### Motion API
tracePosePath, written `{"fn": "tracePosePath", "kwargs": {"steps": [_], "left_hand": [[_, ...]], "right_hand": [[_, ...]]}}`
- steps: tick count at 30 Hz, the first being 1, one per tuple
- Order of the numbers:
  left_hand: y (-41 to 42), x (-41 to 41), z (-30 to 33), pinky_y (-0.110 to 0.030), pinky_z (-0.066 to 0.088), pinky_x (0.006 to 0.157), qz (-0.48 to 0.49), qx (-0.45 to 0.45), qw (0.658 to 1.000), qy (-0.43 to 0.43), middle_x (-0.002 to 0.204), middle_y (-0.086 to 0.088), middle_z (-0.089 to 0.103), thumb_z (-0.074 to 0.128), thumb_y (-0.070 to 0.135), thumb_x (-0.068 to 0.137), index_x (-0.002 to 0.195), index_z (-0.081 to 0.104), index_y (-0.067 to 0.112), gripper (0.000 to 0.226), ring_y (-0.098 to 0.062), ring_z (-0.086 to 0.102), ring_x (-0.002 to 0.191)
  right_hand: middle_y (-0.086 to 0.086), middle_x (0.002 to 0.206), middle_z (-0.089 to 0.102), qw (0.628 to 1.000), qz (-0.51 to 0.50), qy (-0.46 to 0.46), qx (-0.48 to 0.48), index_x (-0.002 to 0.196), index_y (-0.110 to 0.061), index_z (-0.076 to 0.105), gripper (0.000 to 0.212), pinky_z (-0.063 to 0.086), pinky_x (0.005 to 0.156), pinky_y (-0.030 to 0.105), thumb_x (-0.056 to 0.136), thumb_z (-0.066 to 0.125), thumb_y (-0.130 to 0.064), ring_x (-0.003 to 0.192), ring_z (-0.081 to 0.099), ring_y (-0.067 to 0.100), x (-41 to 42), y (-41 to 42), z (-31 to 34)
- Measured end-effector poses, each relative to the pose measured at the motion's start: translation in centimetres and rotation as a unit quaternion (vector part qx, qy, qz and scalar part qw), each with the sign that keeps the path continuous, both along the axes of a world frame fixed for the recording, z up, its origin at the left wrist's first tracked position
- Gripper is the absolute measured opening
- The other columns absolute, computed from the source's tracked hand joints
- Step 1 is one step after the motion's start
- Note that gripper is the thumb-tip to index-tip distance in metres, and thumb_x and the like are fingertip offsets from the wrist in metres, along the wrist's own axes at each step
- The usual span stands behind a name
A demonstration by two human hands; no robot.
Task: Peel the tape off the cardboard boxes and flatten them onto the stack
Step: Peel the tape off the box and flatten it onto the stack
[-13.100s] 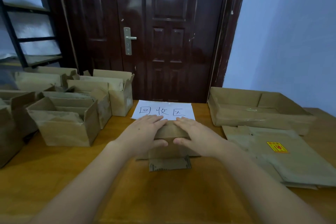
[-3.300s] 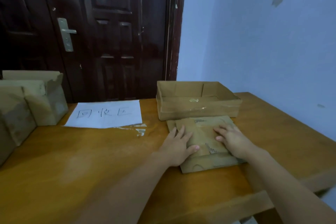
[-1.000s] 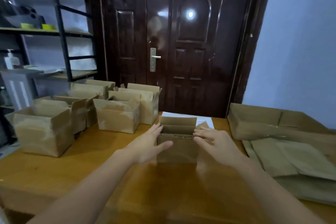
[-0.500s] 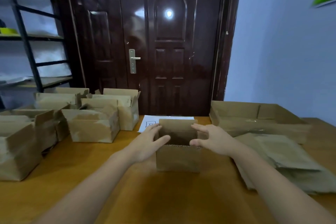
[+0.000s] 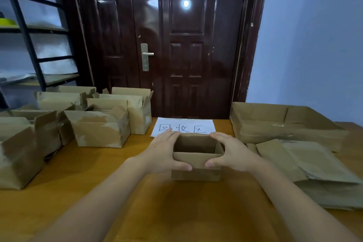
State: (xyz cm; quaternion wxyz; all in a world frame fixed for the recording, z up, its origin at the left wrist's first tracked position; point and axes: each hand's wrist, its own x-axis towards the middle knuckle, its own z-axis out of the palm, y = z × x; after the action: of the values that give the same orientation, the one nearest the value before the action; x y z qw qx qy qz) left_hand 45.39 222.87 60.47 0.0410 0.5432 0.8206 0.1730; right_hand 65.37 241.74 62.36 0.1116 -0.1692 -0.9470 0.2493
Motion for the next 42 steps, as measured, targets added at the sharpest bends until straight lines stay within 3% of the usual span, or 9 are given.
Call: {"fn": "tracePosePath", "kwargs": {"steps": [4,12,19,22,25,27,29,31,42], "left_hand": [[0.0,0.4,-1.7,-0.009,0.044,0.085,-0.005,0.069,0.993,-0.096,0.149,0.025,0.025,0.077,0.076,0.068,0.152,0.02,0.045,0.106,-0.002,0.04,0.127],[-0.5,1.7,-1.9,-0.005,0.038,0.091,-0.002,0.115,0.98,-0.163,0.155,0.023,0.024,0.082,0.051,0.081,0.159,0.017,0.038,0.103,0.002,0.033,0.13],[-1.0,2.3,-1.6,-0.003,0.042,0.082,0.013,0.131,0.975,-0.177,0.146,0.023,0.032,0.084,0.048,0.08,0.157,0.022,0.036,0.099,-0.002,0.039,0.13],[-1.1,2.4,-1.3,-0.004,0.045,0.087,0.004,0.135,0.975,-0.178,0.153,0.022,0.032,0.084,0.05,0.079,0.158,0.02,0.038,0.103,-0.005,0.039,0.137],[-1.3,3.3,-1.8,-0.036,0.04,0.118,0.035,0.148,0.973,-0.172,0.169,0.014,0.017,0.078,0.061,0.075,0.162,0.008,0.04,0.114,-0.012,0.024,0.153],[-1.6,4.0,-2.3,-0.038,0.03,0.119,0.055,0.176,0.972,-0.148,0.169,0.018,0.014,0.066,0.075,0.069,0.16,0.004,0.045,0.115,-0.005,0.016,0.153],[-2.0,4.3,-2.6,-0.031,0.03,0.116,0.064,0.2,0.97,-0.126,0.167,0.024,0.013,0.059,0.087,0.064,0.158,0.001,0.049,0.116,0.005,0.012,0.147],[-2.5,4.3,-2.7,-0.038,0.03,0.118,0.081,0.196,0.97,-0.12,0.169,0.023,0.006,0.057,0.093,0.062,0.159,-0.005,0.048,0.123,0.001,0.01,0.15],[-4.4,3.2,-5.2,-0.042,0.028,0.122,0.091,0.186,0.959,-0.193,0.169,0.016,0.014,0.07,0.081,0.067,0.16,-0.006,0.046,0.126,-0.014,0.024,0.153]], "right_hand": [[-0.013,0.162,0.031,0.999,-0.04,0.029,-0.008,0.155,-0.035,0.034,0.103,0.032,0.117,0.039,0.069,0.082,-0.065,0.148,0.029,0.014,-0.1,-0.3,-0.8],[-0.021,0.168,0.001,0.999,-0.034,0.03,-0.02,0.161,-0.038,0.01,0.093,0.025,0.124,0.043,0.089,0.066,-0.06,0.154,0.015,0.011,0.4,-1.9,-2.4],[-0.022,0.167,0.001,0.996,-0.049,0.056,-0.057,0.162,-0.035,0.006,0.089,0.024,0.115,0.023,0.095,0.062,-0.054,0.152,0.015,0.005,0.9,-2.9,-3.1],[-0.029,0.155,0.02,0.991,-0.057,0.085,-0.083,0.159,-0.04,0.009,0.085,0.026,0.094,-0.006,0.094,0.064,-0.049,0.132,0.026,-0.02,1.3,-3.8,-3.0],[-0.036,0.139,0.023,0.985,-0.078,0.115,-0.099,0.152,-0.048,0.005,0.087,0.027,0.075,-0.013,0.089,0.065,-0.055,0.108,0.024,-0.037,2.0,-4.6,-3.0],[-0.031,0.151,0.019,0.983,-0.094,0.134,-0.078,0.153,-0.048,0.004,0.091,0.031,0.097,-0.003,0.083,0.059,-0.065,0.124,0.023,-0.03,2.3,-5.1,-2.8],[-0.019,0.166,0.007,0.982,-0.123,0.135,-0.053,0.159,-0.039,0.005,0.1,0.027,0.12,0.03,0.079,0.055,-0.071,0.148,0.015,-0.003,2.5,-5.2,-2.6],[-0.015,0.168,-0.002,0.978,-0.153,0.138,-0.041,0.161,-0.036,0.004,0.106,0.021,0.122,0.045,0.077,0.055,-0.075,0.155,0.008,0.011,2.8,-5.2,-2.3],[-0.007,0.17,0.007,0.953,-0.255,0.141,-0.083,0.161,-0.037,-0.004,0.132,0.032,0.117,0.052,0.057,0.063,-0.085,0.154,0.02,0.024,5.9,-4.5,-4.8]]}}
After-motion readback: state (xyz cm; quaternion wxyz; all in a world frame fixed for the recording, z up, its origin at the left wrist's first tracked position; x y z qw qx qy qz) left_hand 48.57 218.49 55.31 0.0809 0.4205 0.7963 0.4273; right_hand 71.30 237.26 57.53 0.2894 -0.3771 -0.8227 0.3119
